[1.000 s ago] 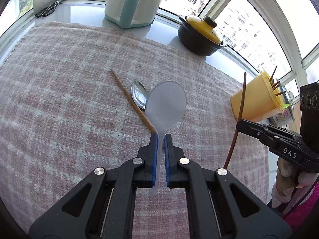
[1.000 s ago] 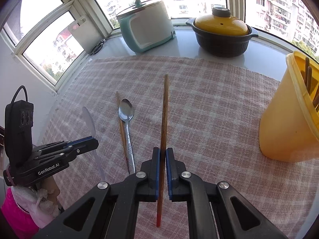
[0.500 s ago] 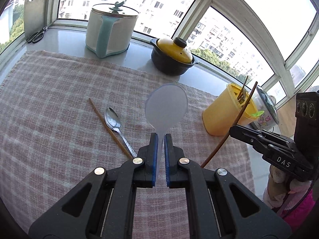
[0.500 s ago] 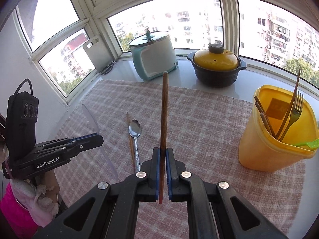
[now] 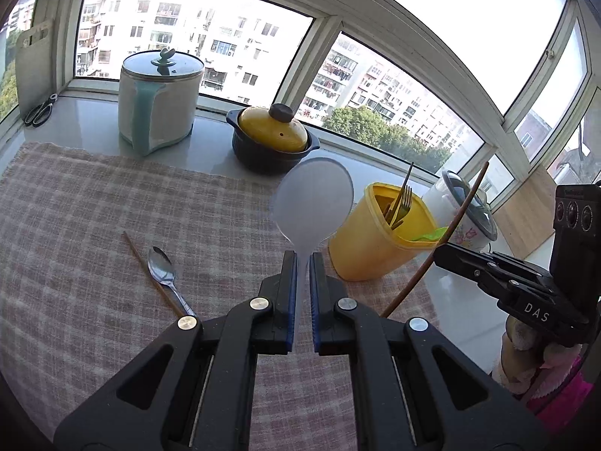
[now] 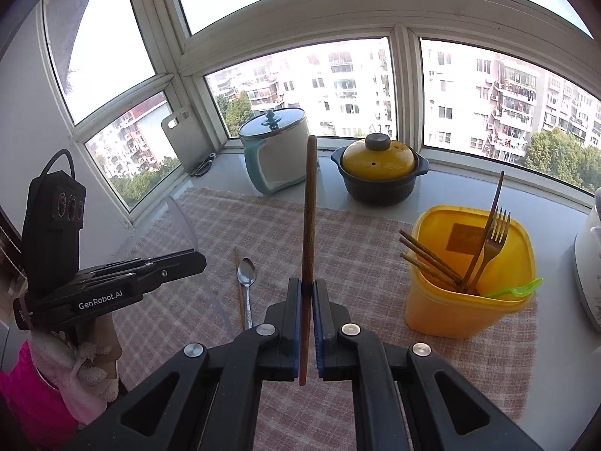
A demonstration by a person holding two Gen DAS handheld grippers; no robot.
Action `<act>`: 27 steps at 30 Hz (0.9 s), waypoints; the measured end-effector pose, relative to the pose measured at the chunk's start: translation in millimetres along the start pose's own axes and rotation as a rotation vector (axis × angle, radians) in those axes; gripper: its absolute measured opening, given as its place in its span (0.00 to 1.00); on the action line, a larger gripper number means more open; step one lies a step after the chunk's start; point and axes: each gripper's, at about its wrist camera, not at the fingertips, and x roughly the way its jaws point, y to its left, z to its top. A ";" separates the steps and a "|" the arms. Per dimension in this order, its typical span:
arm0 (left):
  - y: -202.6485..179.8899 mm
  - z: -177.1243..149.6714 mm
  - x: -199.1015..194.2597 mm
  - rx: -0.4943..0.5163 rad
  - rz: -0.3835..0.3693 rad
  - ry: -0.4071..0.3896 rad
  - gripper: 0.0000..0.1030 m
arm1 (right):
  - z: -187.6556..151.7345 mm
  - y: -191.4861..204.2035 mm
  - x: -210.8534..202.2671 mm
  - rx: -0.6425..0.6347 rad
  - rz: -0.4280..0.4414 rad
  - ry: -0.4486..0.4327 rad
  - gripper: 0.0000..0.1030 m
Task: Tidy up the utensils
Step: 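Carry the plastic spoon and chopstick with both tools over the yellow caddy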
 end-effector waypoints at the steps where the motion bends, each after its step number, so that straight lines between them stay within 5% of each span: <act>1: -3.9 2.3 0.4 0.005 -0.004 -0.005 0.04 | 0.4 -2.7 -5.3 0.001 -0.002 -0.007 0.03; 17: -68.3 52.9 21.1 0.090 -0.075 -0.080 0.04 | 14.9 -64.0 -88.4 0.060 -0.087 -0.142 0.03; 27: -98.4 84.3 48.3 0.101 -0.099 -0.104 0.04 | 31.3 -93.8 -103.2 0.087 -0.112 -0.199 0.03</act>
